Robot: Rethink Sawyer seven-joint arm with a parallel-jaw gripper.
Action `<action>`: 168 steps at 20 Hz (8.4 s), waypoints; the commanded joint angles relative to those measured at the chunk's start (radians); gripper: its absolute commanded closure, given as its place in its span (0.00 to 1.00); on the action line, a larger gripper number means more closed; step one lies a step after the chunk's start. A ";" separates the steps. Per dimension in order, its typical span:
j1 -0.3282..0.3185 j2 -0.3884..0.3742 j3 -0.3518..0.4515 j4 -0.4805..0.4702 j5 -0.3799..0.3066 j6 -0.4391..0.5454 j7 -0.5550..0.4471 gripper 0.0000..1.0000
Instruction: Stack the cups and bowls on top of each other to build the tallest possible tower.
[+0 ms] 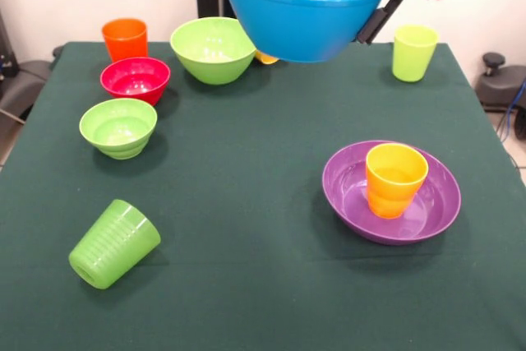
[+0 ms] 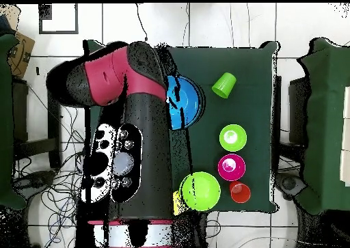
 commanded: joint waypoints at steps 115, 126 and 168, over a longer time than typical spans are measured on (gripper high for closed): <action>0.149 0.314 -0.022 -0.289 0.092 0.042 0.475 1.00; 0.154 0.343 -0.033 -0.323 0.097 0.045 0.490 1.00; 0.192 0.339 -0.098 -0.306 0.126 0.108 0.505 1.00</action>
